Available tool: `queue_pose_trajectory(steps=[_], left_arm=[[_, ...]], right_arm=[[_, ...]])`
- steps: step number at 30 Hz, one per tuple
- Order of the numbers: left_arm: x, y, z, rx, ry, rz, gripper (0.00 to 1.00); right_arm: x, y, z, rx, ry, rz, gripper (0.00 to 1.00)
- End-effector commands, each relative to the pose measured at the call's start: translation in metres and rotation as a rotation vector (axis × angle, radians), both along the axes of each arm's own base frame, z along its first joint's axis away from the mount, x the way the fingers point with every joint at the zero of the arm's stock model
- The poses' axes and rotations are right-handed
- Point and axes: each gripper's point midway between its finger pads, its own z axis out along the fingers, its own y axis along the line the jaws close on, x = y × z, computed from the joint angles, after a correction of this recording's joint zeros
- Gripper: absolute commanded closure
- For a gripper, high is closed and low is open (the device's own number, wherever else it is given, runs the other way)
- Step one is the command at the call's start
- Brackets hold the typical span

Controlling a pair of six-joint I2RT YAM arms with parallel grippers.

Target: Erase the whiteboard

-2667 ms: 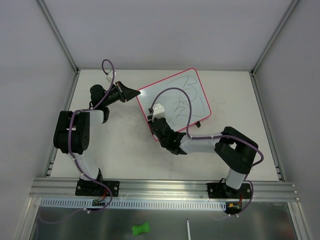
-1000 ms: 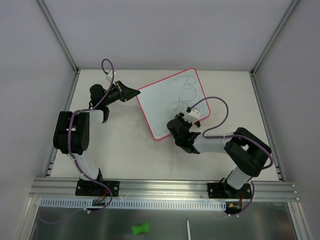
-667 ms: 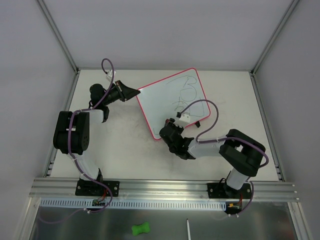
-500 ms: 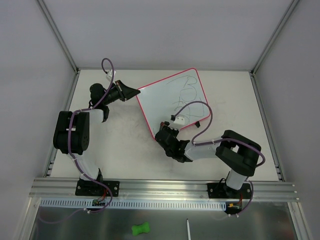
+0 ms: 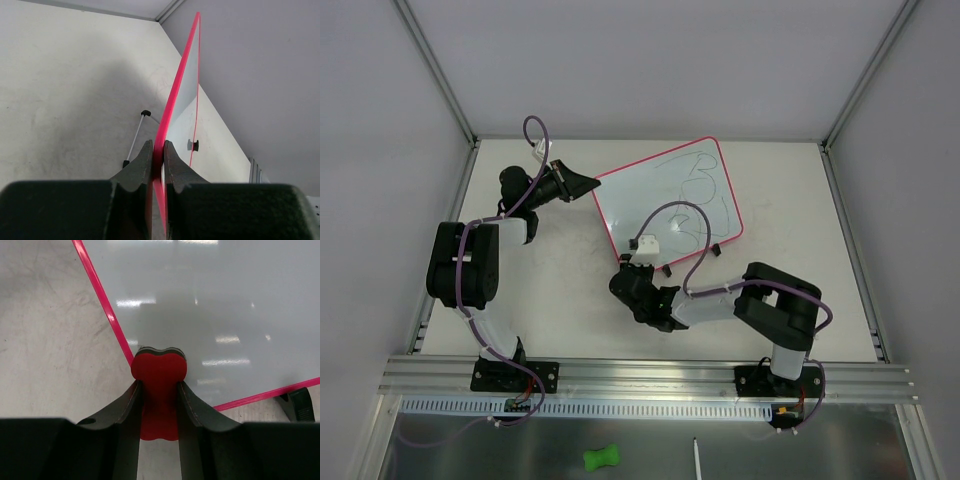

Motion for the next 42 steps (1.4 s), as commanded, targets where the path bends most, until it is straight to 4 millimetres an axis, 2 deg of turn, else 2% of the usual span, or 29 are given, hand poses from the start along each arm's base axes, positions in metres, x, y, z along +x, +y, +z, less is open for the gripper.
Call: queue_pose_trajectory(steps=[1, 8, 11, 15, 19, 28, 35, 39, 42], left_arm=[[-0.007, -0.011, 0.004, 0.02, -0.031, -0.051, 1.0], [-0.008, -0.011, 0.004, 0.021, -0.031, -0.053, 1.0], [-0.008, -0.011, 0.004, 0.021, -0.031, -0.053, 1.0], [-0.008, -0.012, 0.005, 0.021, -0.033, -0.054, 1.0], [-0.009, -0.012, 0.005, 0.021, -0.031, -0.057, 1.0], [-0.011, -0.012, 0.009, 0.025, -0.043, -0.055, 1.0], [-0.01, -0.011, 0.008, 0.032, -0.035, -0.054, 1.0], [-0.011, -0.012, 0.008, 0.026, -0.024, -0.065, 1.0], [-0.012, -0.013, 0.008, 0.024, -0.02, -0.069, 1.0]], right_arm=[[0.003, 0.014, -0.002, -0.078, -0.001, 0.071, 1.0], [0.019, 0.032, 0.027, -0.167, -0.08, 0.145, 1.0], [0.028, 0.033, 0.032, -0.198, -0.1, 0.145, 1.0], [0.052, 0.023, 0.035, -0.202, -0.102, 0.116, 1.0], [0.063, 0.012, 0.031, -0.173, -0.077, 0.108, 1.0], [0.053, -0.001, 0.014, -0.136, -0.024, 0.085, 1.0], [0.036, -0.035, 0.006, -0.158, 0.001, 0.021, 1.0], [0.03, -0.046, 0.013, -0.155, 0.001, 0.026, 1.0], [0.035, -0.042, 0.038, -0.166, -0.037, 0.077, 1.0]])
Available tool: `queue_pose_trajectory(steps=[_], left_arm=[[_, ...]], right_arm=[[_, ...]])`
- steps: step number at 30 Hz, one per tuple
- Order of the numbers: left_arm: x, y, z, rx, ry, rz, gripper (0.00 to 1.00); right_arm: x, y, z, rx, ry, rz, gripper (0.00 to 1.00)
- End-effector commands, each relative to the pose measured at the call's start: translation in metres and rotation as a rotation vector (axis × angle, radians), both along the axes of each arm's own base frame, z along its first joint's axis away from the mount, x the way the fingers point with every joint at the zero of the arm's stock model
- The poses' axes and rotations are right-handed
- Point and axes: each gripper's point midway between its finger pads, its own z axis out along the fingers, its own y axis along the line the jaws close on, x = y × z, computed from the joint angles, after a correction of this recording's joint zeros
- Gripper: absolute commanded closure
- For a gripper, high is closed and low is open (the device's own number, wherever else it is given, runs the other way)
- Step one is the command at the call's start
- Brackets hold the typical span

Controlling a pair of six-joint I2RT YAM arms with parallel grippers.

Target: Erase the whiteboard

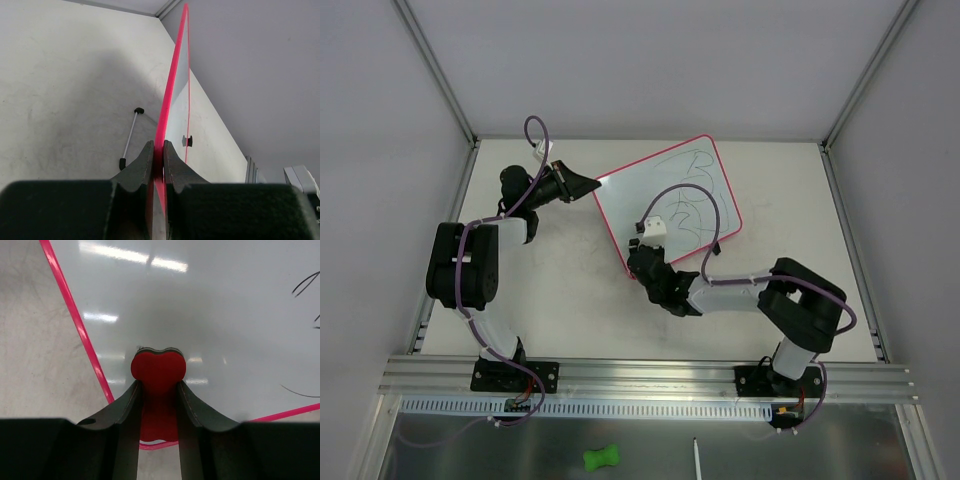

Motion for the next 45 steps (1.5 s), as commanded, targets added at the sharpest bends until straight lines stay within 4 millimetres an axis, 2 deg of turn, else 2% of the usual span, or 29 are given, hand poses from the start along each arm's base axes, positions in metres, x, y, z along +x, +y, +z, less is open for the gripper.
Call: queue_pose_trajectory(steps=[1, 4, 5, 6, 7, 8, 11, 12, 14, 15, 19, 20, 21, 26, 31, 45], left_arm=[[-0.01, -0.012, 0.011, 0.02, -0.048, -0.065, 1.0], [-0.01, -0.012, 0.01, 0.019, -0.044, -0.065, 1.0], [-0.01, -0.012, 0.009, 0.019, -0.044, -0.065, 1.0], [-0.01, -0.012, 0.009, 0.019, -0.041, -0.065, 1.0], [-0.01, -0.011, 0.007, 0.02, -0.038, -0.065, 1.0], [-0.01, -0.012, 0.007, 0.02, -0.036, -0.068, 1.0], [-0.01, -0.012, 0.006, 0.019, -0.033, -0.07, 1.0], [-0.01, -0.012, 0.006, 0.019, -0.035, -0.07, 1.0], [-0.009, -0.012, 0.004, 0.019, -0.03, -0.07, 1.0], [-0.01, -0.013, 0.003, 0.018, -0.026, -0.075, 1.0], [-0.011, -0.014, -0.001, 0.013, -0.012, -0.102, 1.0], [-0.011, -0.014, -0.001, 0.013, -0.012, -0.105, 1.0], [-0.011, -0.015, -0.004, 0.012, -0.007, -0.112, 1.0], [-0.011, -0.014, -0.005, 0.014, 0.0, -0.106, 1.0], [-0.01, -0.014, -0.007, 0.018, 0.007, -0.096, 1.0], [-0.018, -0.013, -0.006, 0.02, 0.009, -0.095, 1.0]], right_arm=[[0.011, -0.012, 0.031, -0.037, -0.034, 0.012, 1.0], [0.021, -0.011, 0.055, -0.051, -0.061, 0.066, 1.0], [0.024, -0.008, 0.076, -0.024, -0.083, 0.082, 1.0], [0.026, -0.005, 0.085, -0.009, -0.085, 0.122, 1.0], [0.038, -0.013, 0.093, 0.004, -0.084, 0.113, 1.0], [0.046, -0.011, 0.115, 0.049, -0.104, 0.123, 1.0], [0.075, -0.022, 0.141, 0.038, -0.121, 0.158, 1.0], [0.094, -0.025, 0.164, 0.052, -0.151, 0.151, 1.0], [0.115, -0.034, 0.18, 0.009, -0.182, 0.109, 1.0], [0.135, -0.041, 0.197, 0.012, -0.215, 0.062, 1.0], [0.17, -0.041, 0.23, 0.042, -0.275, 0.101, 1.0], [0.175, -0.039, 0.232, 0.046, -0.28, 0.111, 1.0], [0.183, -0.034, 0.232, 0.045, -0.282, 0.164, 1.0], [0.179, -0.016, 0.214, -0.035, -0.239, 0.32, 1.0], [0.177, -0.01, 0.179, -0.084, -0.178, 0.376, 1.0], [0.177, -0.015, 0.132, -0.136, -0.062, 0.367, 1.0]])
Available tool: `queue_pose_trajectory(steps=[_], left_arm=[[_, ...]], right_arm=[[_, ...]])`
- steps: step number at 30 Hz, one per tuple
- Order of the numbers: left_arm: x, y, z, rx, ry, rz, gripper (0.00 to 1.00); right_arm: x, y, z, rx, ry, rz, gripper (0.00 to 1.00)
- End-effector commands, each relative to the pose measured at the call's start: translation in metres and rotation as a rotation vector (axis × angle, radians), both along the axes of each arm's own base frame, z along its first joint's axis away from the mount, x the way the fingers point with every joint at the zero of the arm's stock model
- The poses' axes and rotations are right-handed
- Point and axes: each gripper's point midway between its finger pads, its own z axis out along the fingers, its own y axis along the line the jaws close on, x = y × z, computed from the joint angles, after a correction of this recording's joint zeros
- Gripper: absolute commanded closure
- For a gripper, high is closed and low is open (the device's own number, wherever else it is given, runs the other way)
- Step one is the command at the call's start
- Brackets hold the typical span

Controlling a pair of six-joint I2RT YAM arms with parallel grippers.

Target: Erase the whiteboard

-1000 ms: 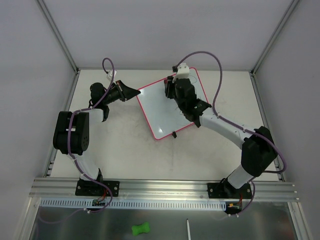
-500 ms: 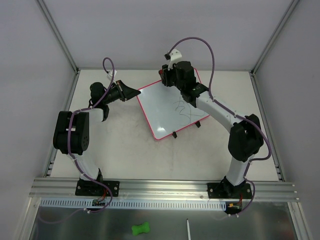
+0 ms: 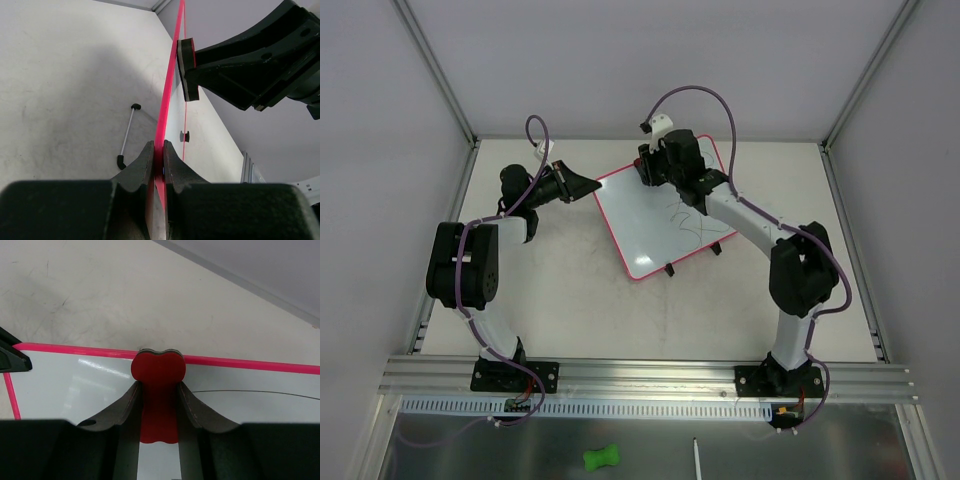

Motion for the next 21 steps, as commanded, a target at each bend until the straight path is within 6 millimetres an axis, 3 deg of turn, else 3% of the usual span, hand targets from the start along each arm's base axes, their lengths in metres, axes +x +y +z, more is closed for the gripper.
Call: queue_pose_trajectory(steps=[1, 6, 13, 21], left_arm=[[-0.014, -0.011, -0.005, 0.022, -0.007, -0.065, 1.0], [-0.016, -0.011, -0.003, 0.022, -0.013, -0.065, 1.0], [-0.016, -0.01, -0.004, 0.028, -0.012, -0.065, 1.0], [-0.017, -0.01, -0.001, 0.033, -0.021, -0.062, 1.0]], right_arm=[[0.002, -0.001, 0.002, -0.021, -0.015, 0.008, 1.0], [0.018, -0.024, -0.009, -0.09, -0.022, -0.136, 1.0], [0.03, -0.049, -0.021, -0.057, 0.043, -0.247, 1.0], [0.049, -0.103, -0.035, -0.006, 0.136, -0.446, 1.0]])
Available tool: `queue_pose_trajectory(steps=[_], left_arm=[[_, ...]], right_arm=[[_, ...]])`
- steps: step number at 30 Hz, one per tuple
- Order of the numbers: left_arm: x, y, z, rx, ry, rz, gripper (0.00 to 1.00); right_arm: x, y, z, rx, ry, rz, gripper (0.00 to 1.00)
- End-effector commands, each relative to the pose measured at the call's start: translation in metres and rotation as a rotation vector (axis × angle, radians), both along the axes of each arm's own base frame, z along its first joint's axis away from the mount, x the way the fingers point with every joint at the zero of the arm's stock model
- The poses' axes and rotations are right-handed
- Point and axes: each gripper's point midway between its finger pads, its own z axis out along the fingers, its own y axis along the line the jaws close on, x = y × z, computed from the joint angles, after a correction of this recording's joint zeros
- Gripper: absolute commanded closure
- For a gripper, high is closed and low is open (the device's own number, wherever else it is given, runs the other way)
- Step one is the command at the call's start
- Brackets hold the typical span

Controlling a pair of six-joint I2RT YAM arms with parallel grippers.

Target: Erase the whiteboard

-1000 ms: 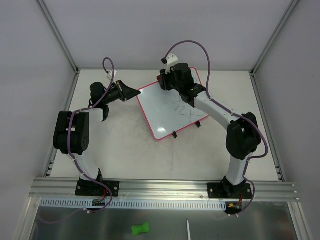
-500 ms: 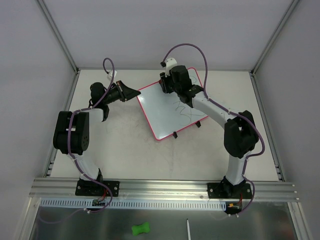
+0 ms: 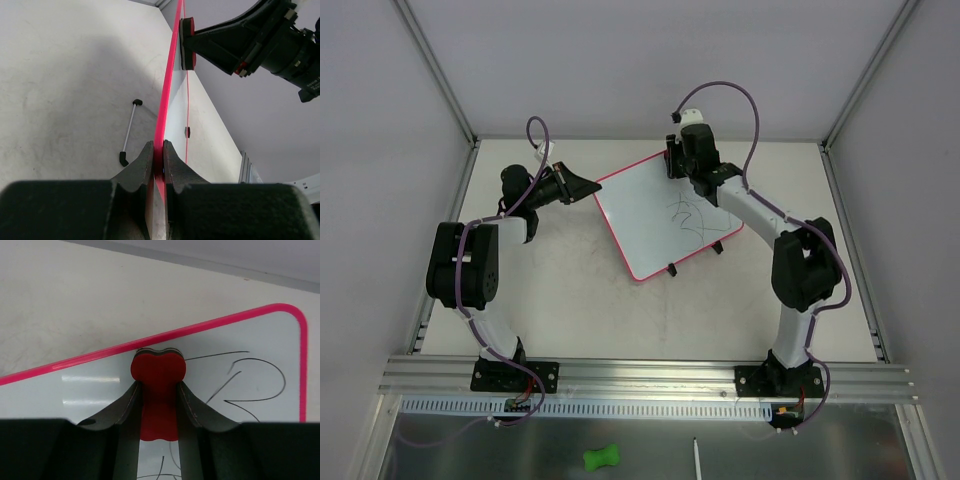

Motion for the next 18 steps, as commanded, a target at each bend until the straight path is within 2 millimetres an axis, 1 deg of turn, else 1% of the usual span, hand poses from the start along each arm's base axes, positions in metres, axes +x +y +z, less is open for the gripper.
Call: queue_pose_trajectory(steps=[1, 2, 6, 14, 17, 18], left_arm=[[-0.016, -0.011, 0.005, 0.029, -0.055, -0.068, 1.0], [-0.016, -0.01, 0.005, 0.028, -0.054, -0.067, 1.0], [-0.016, -0.01, 0.007, 0.029, -0.059, -0.067, 1.0], [-0.018, -0.01, 0.007, 0.036, -0.063, -0.061, 1.0], [-0.018, -0.009, 0.008, 0.038, -0.064, -0.058, 1.0], [-0.018, -0.009, 0.008, 0.039, -0.065, -0.059, 1.0]], right_arm=[[0.015, -0.041, -0.018, 0.011, 0.073, -0.173, 1.0], [0.018, -0.049, -0.02, 0.028, 0.085, -0.2, 1.0], [0.021, -0.07, -0.023, 0.036, 0.101, -0.265, 1.0], [0.023, -0.102, -0.027, 0.03, 0.111, -0.341, 1.0], [0.022, -0.109, -0.029, 0.059, 0.124, -0.375, 1.0], [0.021, -0.116, -0.031, 0.059, 0.133, -0.402, 1.0]])
